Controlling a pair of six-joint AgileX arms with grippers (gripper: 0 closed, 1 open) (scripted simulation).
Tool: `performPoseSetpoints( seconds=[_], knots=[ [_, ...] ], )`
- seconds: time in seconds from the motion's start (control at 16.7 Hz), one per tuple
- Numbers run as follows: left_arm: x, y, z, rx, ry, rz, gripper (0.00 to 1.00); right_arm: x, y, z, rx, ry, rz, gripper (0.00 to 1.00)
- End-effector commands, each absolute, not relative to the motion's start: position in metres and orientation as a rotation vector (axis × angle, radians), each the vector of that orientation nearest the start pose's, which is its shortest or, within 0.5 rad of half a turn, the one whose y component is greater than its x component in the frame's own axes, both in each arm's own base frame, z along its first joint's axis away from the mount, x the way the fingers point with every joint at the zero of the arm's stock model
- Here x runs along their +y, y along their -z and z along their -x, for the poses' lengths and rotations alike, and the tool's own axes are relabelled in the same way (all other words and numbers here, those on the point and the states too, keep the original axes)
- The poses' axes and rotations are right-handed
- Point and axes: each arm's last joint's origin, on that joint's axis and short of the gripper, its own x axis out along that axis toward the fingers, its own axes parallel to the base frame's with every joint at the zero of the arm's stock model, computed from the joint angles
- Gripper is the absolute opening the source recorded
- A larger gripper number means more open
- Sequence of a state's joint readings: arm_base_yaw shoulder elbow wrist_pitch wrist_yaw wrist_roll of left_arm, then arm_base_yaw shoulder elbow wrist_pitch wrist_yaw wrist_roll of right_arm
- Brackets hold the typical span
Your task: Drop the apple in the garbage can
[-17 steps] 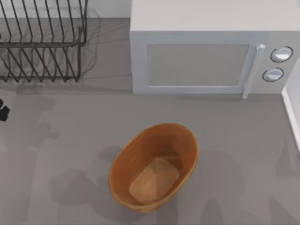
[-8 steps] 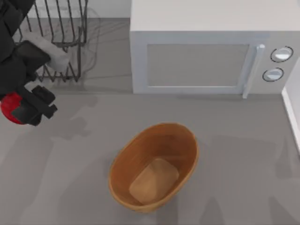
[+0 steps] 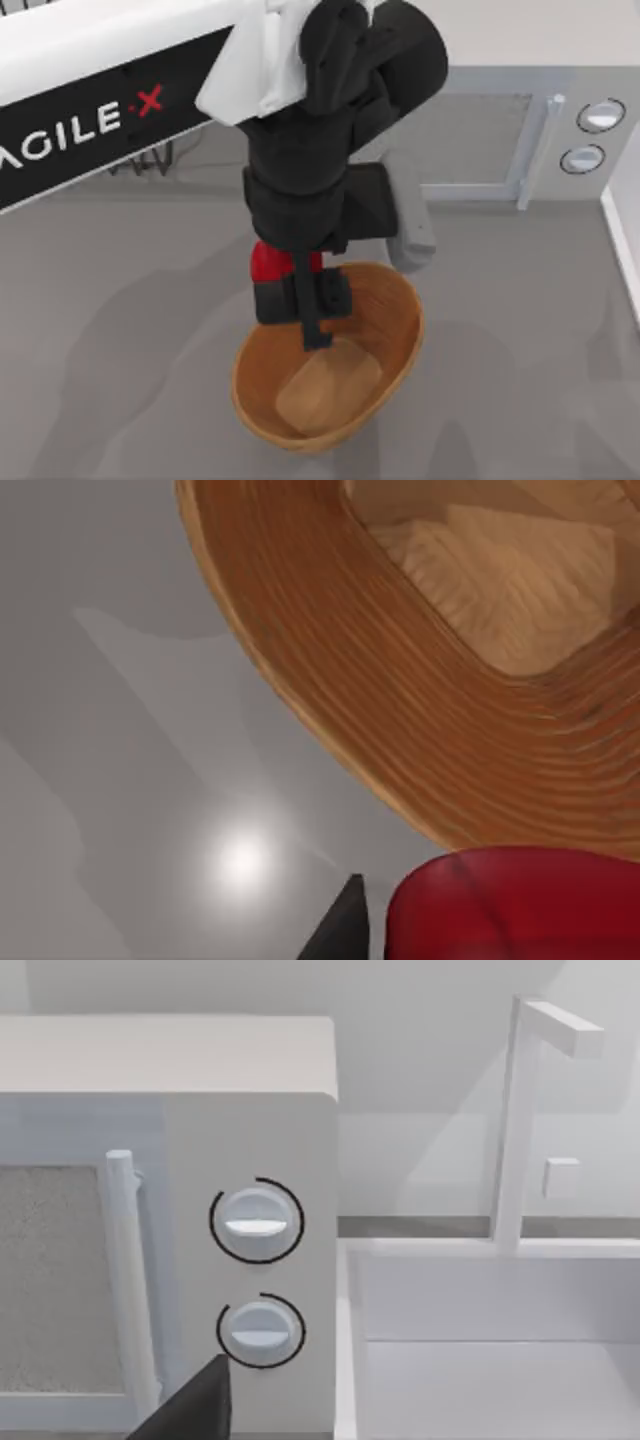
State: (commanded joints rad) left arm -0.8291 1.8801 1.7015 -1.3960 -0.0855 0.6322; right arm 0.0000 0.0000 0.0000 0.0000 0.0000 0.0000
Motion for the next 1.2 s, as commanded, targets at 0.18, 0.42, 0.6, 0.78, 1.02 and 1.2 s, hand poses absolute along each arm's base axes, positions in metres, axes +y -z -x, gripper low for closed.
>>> performPoseSetpoints(
  seconds=[0.18, 0.42, 0.6, 0.78, 1.02, 1.2],
  knots=[
    [-0.290, -0.270, -0.226, 1.174, 1.128, -1.307, 0.00, -0.001, -0.160, -0.106, 0.000, 0.000, 0.000, 1.00],
    [-0.294, -0.271, -0.223, 1.161, 1.138, -1.322, 0.00, -0.001, -0.160, -0.106, 0.000, 0.000, 0.000, 1.00],
    [-0.292, -0.267, -0.225, 1.163, 1.132, -1.314, 0.00, -0.001, -0.160, -0.106, 0.000, 0.000, 0.000, 1.00],
    [-0.292, -0.244, -0.228, 1.161, 1.132, -1.313, 0.00, -0.001, -0.160, -0.106, 0.000, 0.000, 0.000, 1.00],
    [-0.290, -0.206, -0.230, 1.162, 1.137, -1.318, 0.00, -0.001, -0.160, -0.106, 0.000, 0.000, 0.000, 1.00],
    [-0.290, -0.201, -0.230, 1.161, 1.138, -1.322, 0.00, -0.001, -0.160, -0.106, 0.000, 0.000, 0.000, 1.00]
  ],
)
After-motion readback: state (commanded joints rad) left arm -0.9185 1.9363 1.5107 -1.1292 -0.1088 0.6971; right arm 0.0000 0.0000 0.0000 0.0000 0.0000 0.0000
